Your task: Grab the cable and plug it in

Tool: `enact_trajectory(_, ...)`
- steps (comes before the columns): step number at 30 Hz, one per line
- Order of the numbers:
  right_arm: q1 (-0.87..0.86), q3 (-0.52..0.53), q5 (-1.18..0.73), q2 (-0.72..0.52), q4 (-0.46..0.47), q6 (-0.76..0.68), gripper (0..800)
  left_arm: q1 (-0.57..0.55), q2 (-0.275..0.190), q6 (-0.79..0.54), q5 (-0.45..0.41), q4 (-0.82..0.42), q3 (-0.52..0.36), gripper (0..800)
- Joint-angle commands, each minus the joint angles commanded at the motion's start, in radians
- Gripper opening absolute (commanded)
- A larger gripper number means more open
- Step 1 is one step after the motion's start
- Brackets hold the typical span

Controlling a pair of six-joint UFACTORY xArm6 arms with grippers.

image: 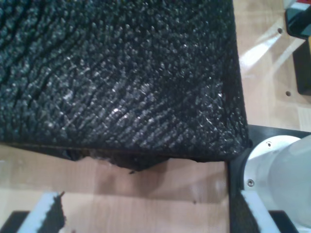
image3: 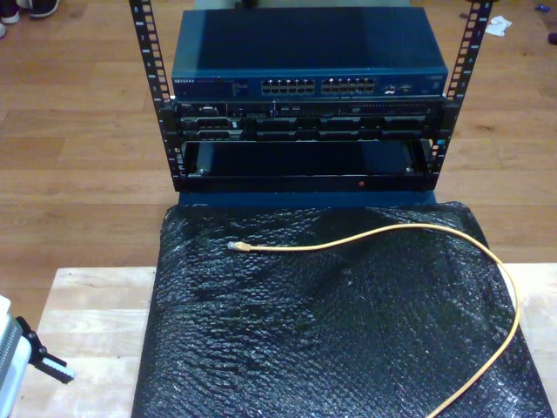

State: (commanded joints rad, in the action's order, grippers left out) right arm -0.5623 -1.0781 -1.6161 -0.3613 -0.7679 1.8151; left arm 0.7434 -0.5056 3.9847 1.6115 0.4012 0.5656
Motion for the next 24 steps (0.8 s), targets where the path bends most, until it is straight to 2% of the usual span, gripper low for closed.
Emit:
enact_trajectory(10,0.189,-0.009,0.138,0.000,0.029,-0.149,793,-0.098,0.002,0.064,-0.012,0.000,0.032,800)
enact_trajectory(18,0.362,-0.009,0.298,0.012,0.186,-0.267,794,-0.193,0.003,0.164,-0.086,0.000,0.028,800)
enact_trajectory(24,0.514,-0.025,0.371,0.048,0.322,-0.402,794,-0.198,0.048,0.199,-0.123,0.000,0.026,800)
